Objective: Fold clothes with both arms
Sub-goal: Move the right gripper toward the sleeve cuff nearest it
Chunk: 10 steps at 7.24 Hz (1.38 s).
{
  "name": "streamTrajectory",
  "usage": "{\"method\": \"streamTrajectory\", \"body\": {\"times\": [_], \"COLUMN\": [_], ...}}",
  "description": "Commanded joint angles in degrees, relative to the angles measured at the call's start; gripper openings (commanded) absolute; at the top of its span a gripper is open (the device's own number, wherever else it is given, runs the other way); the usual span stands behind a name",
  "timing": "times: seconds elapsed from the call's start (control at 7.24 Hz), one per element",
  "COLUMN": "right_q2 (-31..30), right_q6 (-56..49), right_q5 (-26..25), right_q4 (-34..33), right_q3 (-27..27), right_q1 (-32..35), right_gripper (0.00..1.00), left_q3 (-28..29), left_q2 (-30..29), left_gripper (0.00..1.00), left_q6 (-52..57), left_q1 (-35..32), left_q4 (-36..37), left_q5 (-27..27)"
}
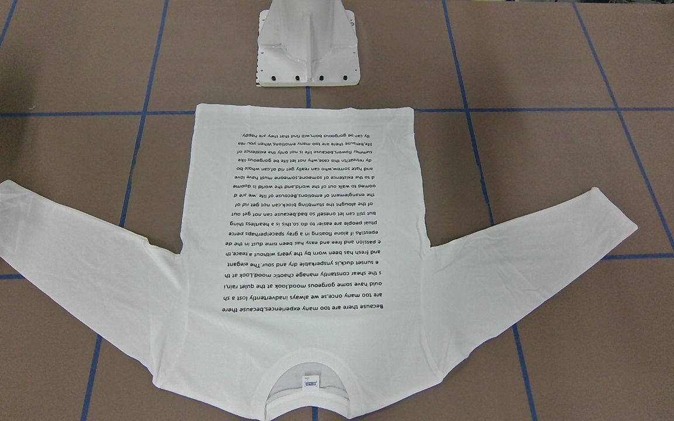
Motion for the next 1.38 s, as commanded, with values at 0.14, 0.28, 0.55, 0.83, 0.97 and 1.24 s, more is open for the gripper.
{"method": "streamTrajectory", "body": {"times": [0.14,0.28,0.55,0.83,0.97,1.24], "right_q2": [-0.26,-0.44,-0.44,-0.44,-0.44,-0.61], "right_q6": [25.33,28.18,29.0,30.22,30.58,30.58], "right_q5": [-5.68,-8.24,-9.05,-9.23,-9.23,-9.23], "right_q4": [23.81,28.02,33.85,33.87,33.87,33.87], "right_q3": [-8.03,-10.13,-15.05,-15.07,-15.07,-15.16], "right_q1": [-14.29,-17.12,-18.72,-18.99,-19.17,-19.34], "right_gripper": [1.0,0.99,0.95,0.92,0.84,0.74], "left_q3": [-0.45,-0.45,-0.36,-0.36,-0.36,-0.45], "left_q2": [0.05,0.23,0.4,0.75,0.76,0.76], "left_gripper": [1.0,1.0,1.0,1.0,1.0,1.0], "left_q6": [-0.01,-0.01,0.08,0.08,0.08,-0.01], "left_q1": [-0.08,-0.08,-0.08,-0.08,-0.08,-0.08], "left_q4": [-0.01,-0.01,0.08,0.08,0.08,0.08], "left_q5": [0.07,0.07,0.16,0.16,0.25,0.16]}}
